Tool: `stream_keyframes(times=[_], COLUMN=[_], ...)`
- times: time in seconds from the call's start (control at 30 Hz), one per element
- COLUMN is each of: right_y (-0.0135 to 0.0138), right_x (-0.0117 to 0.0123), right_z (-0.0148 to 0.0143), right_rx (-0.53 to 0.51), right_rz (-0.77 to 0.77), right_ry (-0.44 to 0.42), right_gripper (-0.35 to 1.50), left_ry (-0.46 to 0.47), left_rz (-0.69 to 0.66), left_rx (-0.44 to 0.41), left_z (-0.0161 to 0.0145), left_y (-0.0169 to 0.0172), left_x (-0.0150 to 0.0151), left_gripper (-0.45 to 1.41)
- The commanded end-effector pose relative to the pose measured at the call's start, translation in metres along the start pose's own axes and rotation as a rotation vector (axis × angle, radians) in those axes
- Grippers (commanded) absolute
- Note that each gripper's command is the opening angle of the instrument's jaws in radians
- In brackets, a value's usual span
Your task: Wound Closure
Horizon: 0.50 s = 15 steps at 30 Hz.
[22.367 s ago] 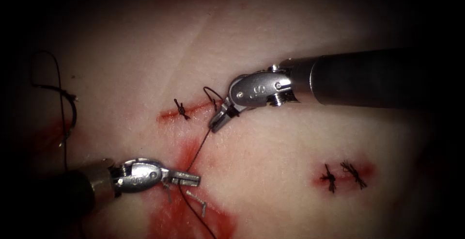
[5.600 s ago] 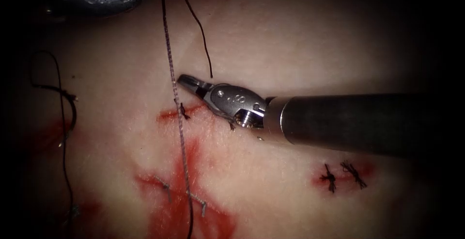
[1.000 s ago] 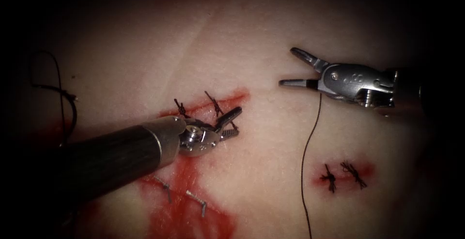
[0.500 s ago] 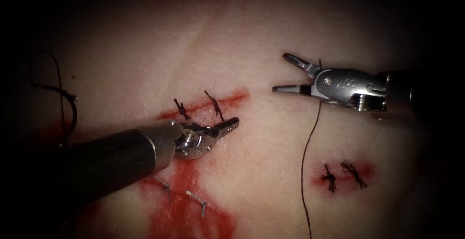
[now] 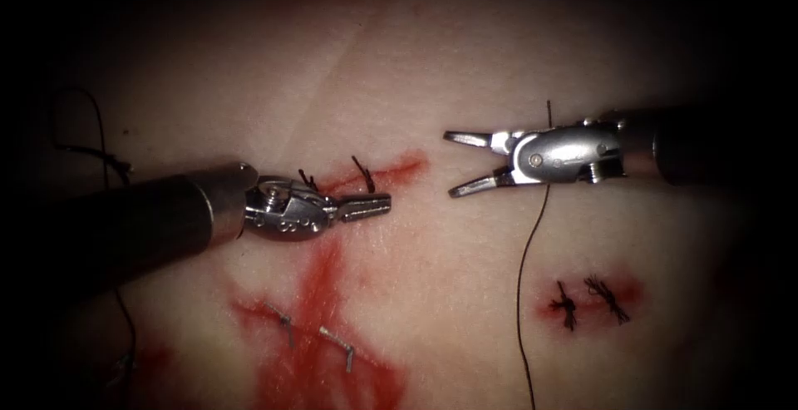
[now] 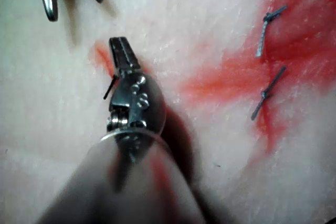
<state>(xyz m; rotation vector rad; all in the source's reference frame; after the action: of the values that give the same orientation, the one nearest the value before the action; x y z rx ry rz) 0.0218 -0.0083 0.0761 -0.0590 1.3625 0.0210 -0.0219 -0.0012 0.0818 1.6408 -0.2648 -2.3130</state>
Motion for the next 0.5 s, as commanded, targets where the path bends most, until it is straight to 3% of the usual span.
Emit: stream_keyframes(times=[0.03, 0.2, 0.5], right_y=[-0.0006, -0.0021, -0.0035], right_x=[-0.0004, 0.0007, 0.001], right_z=[0.0015, 0.0049, 0.0083], right_rx=[0.0, -0.021, -0.015], right_rz=[-0.006, -0.053, -0.09], right_ry=[0.001, -0.005, 0.009], right_gripper=[1.0, 1.22, 1.27], left_ry=[0.013, 0.058, 0.079], left_rz=[0.002, -0.008, -0.028], left_rx=[0.009, -0.001, -0.018], left_z=[0.0005, 0.0003, 0.0003], left_y=[-0.0001, -0.0003, 0.0], left_x=[-0.0004, -0.0006, -0.0011], left_gripper=[-0.45, -0.45, -0.45])
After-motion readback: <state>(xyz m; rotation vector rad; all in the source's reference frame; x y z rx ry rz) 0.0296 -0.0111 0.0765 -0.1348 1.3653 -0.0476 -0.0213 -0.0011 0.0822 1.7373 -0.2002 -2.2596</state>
